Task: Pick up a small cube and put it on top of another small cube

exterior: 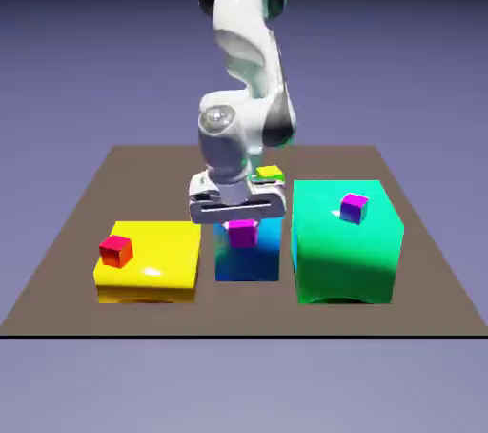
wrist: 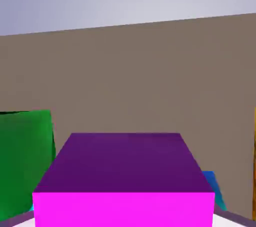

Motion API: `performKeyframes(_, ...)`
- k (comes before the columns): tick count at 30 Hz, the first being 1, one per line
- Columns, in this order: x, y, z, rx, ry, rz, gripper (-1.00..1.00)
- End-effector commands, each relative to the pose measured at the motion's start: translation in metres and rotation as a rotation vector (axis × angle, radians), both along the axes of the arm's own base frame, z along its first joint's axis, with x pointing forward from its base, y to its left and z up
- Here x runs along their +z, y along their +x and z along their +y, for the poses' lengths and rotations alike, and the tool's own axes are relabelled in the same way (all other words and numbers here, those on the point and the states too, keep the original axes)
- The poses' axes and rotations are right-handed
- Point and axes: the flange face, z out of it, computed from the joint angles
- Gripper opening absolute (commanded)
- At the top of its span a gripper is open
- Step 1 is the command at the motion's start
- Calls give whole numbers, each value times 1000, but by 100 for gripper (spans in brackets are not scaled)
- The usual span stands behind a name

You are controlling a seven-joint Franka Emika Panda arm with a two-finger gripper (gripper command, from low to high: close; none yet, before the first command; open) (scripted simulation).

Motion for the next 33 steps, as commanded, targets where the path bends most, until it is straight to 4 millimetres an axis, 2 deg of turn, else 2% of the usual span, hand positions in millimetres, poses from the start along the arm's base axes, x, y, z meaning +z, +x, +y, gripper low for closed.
performKeyframes(1,9,-7,4,0,0,1,-100)
performKeyframes(10,78,-85,41,5,-31,3,-100)
performKeyframes(14,98,-123,53,-3,-74,1,-100)
performKeyframes(19,114,-171,63,-30,-148,-3,-100)
performKeyframes(21,115,-178,65,-36,-161,-4,-100)
performKeyframes(26,46,-188,66,-36,-161,-4,-100)
performKeyframes(27,46,-188,66,-36,-161,-4,100)
performKeyframes(28,46,-188,66,-36,-161,-4,100)
performKeyframes(33,115,-178,65,-36,-161,-4,100)
